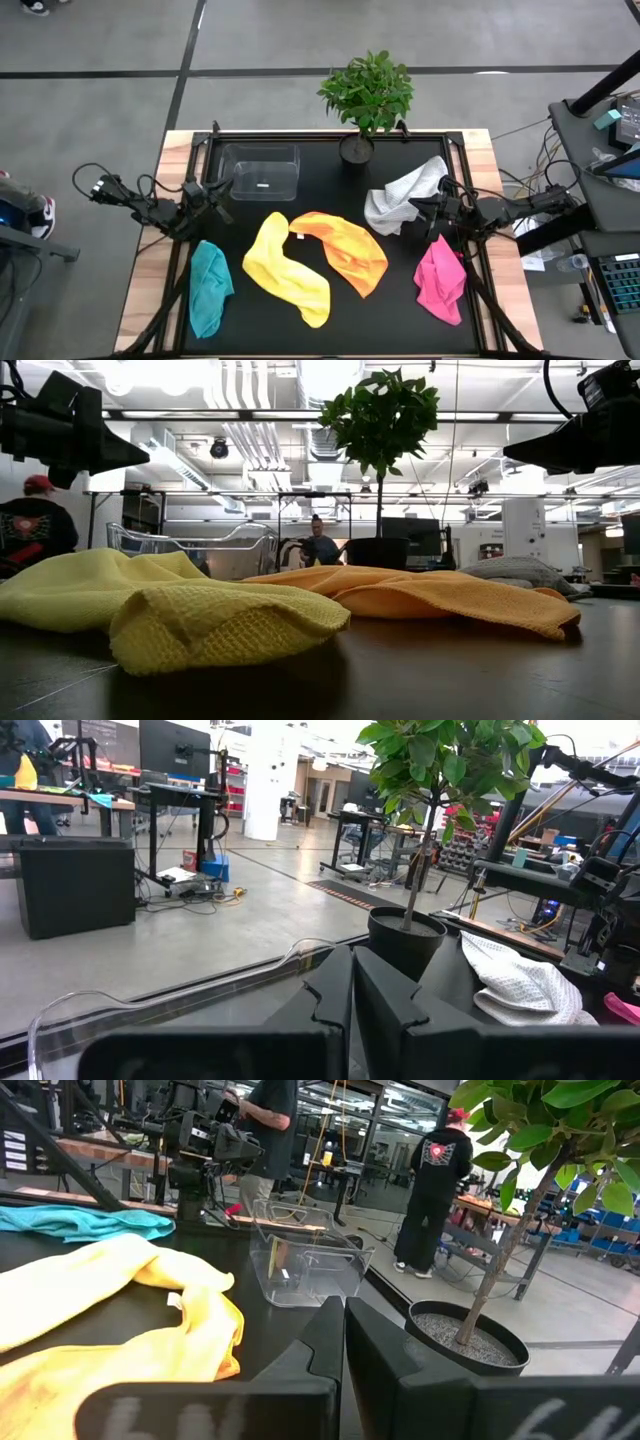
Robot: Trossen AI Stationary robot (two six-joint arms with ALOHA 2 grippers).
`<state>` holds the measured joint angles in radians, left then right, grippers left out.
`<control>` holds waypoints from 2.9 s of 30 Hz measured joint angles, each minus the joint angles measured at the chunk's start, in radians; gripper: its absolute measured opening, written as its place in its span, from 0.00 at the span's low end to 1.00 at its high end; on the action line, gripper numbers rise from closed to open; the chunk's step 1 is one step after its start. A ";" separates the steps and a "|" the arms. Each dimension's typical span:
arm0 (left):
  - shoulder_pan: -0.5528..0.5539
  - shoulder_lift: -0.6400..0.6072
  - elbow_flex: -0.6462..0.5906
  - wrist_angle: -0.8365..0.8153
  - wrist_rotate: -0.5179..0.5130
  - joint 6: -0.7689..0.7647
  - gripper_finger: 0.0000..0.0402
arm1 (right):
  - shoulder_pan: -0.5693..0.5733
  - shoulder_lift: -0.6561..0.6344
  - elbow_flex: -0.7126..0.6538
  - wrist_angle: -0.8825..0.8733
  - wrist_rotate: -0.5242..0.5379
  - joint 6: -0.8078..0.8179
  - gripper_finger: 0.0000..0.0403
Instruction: Fold microfiber towels
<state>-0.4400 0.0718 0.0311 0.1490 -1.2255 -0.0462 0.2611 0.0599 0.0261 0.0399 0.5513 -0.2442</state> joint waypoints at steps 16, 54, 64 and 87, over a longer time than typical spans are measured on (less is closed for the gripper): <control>0.000 0.000 0.000 0.000 0.000 0.000 0.00 | 0.000 0.000 0.000 0.000 0.000 0.000 0.02; 0.000 0.000 0.000 0.000 0.000 0.000 0.00 | 0.000 0.000 0.000 0.000 0.000 0.001 0.02; 0.000 0.000 0.000 0.000 0.000 0.000 0.00 | 0.000 0.000 0.000 0.000 0.000 -0.001 0.02; 0.000 0.000 0.000 0.000 0.000 0.000 0.00 | 0.000 0.000 0.000 0.001 0.000 0.269 0.02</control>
<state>-0.4398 0.0717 0.0311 0.1490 -1.2255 -0.0460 0.2611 0.0598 0.0265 0.0406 0.5509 0.0244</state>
